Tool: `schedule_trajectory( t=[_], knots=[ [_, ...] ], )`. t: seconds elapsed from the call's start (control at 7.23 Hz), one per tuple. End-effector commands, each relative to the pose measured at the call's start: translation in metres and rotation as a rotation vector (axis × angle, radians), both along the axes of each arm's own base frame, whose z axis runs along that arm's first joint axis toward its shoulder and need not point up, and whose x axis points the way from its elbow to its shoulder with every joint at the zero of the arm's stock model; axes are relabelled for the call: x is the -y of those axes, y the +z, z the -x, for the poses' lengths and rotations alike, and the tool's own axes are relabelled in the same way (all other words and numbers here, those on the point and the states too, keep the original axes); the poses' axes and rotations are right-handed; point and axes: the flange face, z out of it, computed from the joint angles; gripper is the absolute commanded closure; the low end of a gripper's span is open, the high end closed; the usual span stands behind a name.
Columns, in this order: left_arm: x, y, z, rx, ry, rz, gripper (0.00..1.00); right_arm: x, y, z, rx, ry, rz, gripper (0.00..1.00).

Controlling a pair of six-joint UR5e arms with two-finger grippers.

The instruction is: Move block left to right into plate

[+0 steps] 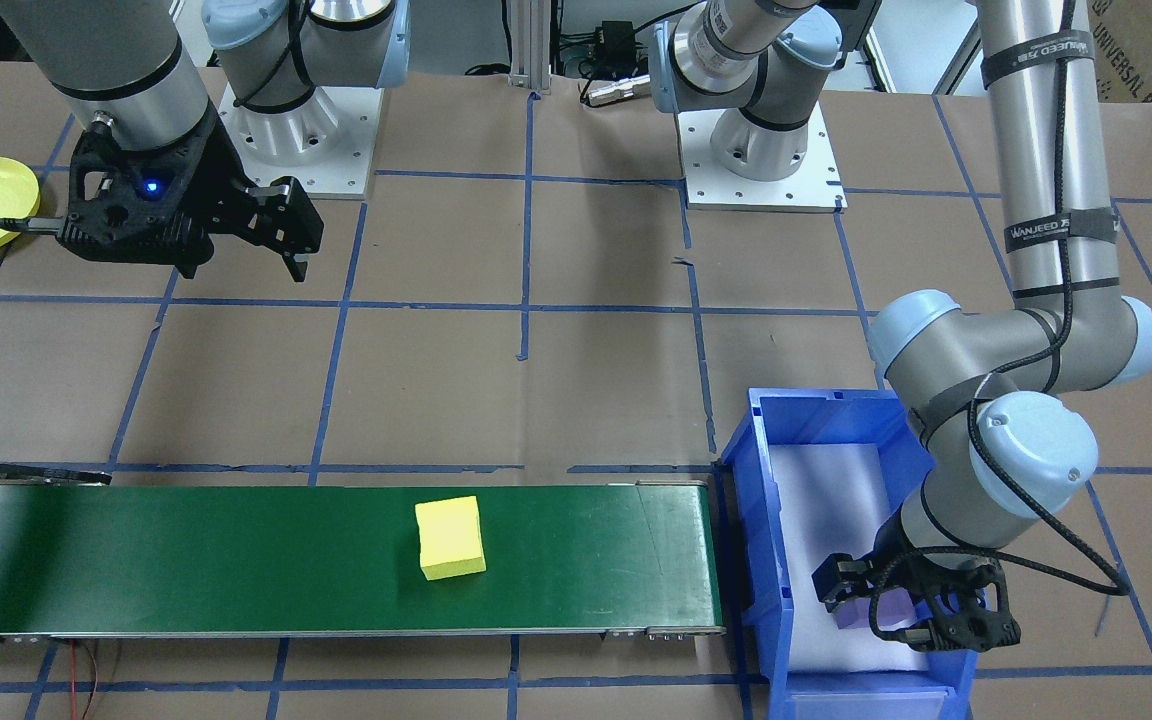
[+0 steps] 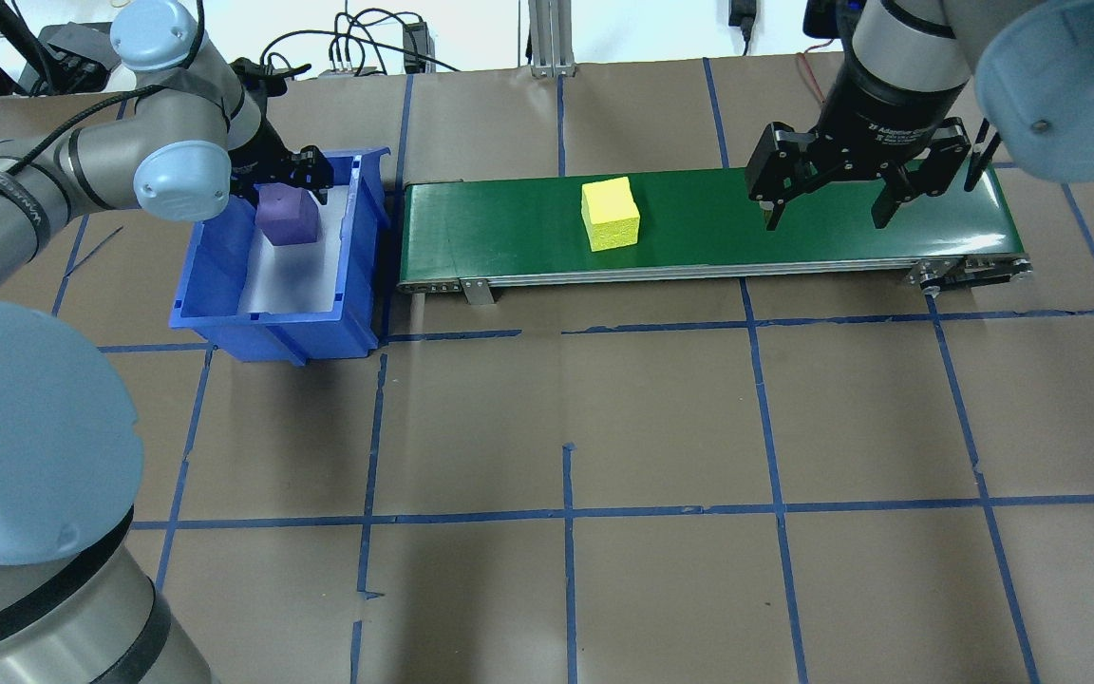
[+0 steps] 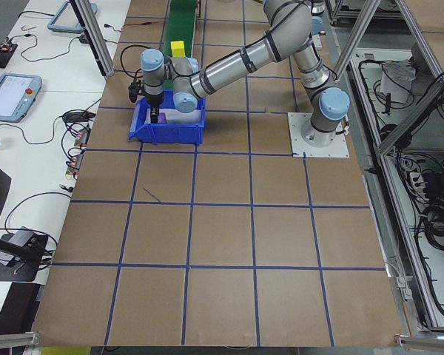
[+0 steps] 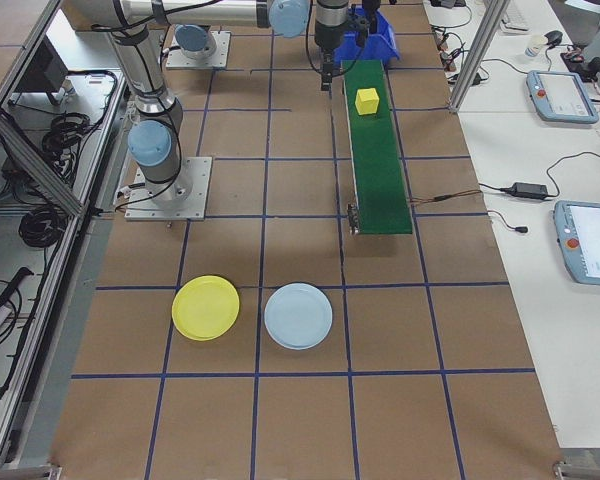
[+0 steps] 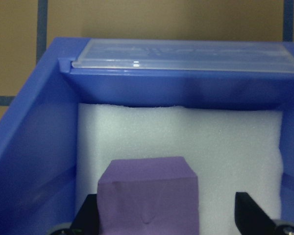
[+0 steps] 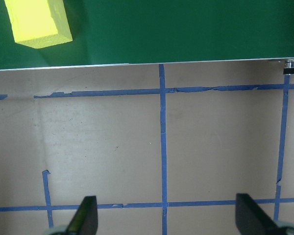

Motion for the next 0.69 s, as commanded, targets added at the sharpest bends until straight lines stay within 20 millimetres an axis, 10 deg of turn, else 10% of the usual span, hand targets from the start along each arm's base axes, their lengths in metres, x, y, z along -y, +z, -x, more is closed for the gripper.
schedule_trajectory(
  t=[0.0, 0.28, 0.55],
  knots=[
    [0.002, 0.003, -0.001, 0.009, -0.024, 0.011, 0.61, 0.000, 0.001, 0.000, 0.002, 0.000, 0.001, 0.00],
    [-0.008, 0.073, -0.002, 0.060, -0.068, 0.071, 0.62, 0.000, 0.000, 0.000, 0.001, -0.021, 0.001, 0.00],
    [-0.032, 0.130, 0.070, -0.040, 0.006, 0.091, 0.61, 0.002, 0.001, 0.004, 0.000, -0.028, 0.010, 0.00]
  ],
)
